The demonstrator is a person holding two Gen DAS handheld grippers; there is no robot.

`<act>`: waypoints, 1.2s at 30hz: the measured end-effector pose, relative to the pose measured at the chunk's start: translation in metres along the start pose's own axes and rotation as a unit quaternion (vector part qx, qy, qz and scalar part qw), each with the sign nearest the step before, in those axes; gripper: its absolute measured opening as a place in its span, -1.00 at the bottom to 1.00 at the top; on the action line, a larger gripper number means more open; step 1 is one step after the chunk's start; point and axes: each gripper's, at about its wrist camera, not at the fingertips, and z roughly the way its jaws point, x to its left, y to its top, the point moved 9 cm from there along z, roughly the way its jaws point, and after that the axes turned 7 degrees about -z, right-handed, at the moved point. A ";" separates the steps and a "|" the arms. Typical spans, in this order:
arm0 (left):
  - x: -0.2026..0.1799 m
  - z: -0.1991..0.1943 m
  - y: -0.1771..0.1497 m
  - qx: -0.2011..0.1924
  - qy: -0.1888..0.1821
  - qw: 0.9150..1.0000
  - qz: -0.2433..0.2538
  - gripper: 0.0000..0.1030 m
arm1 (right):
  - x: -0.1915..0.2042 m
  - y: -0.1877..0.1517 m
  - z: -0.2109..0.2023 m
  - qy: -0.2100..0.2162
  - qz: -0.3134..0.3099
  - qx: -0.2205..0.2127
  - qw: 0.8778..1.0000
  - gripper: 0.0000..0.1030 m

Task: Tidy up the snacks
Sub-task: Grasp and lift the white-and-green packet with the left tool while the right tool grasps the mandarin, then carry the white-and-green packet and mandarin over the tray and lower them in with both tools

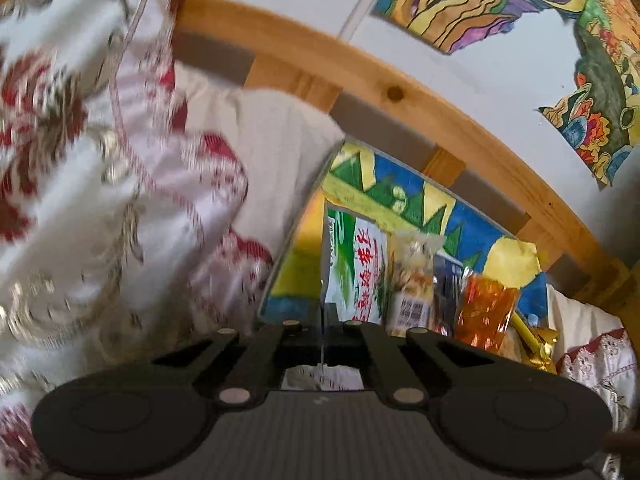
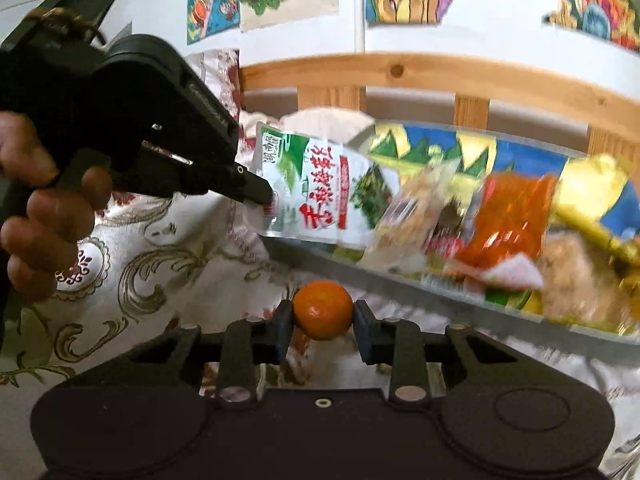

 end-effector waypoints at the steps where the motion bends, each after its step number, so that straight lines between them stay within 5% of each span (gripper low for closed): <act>1: -0.004 -0.002 0.005 -0.007 0.004 1.000 0.009 -1.00 | -0.001 0.003 -0.002 -0.005 -0.006 -0.006 1.000 -0.34; 15: -0.090 -0.018 0.064 -0.089 0.022 0.985 0.144 -1.00 | -0.049 0.028 -0.015 -0.063 0.009 -0.055 0.996 -0.34; 23: -0.136 -0.022 0.080 -0.108 -0.001 0.980 0.164 -1.00 | -0.084 0.047 -0.024 -0.100 0.023 -0.088 0.991 -0.34; 36: -0.208 0.038 0.066 -0.092 -0.025 0.980 0.176 -1.00 | -0.197 0.047 -0.021 -0.175 0.110 -0.132 0.969 -0.34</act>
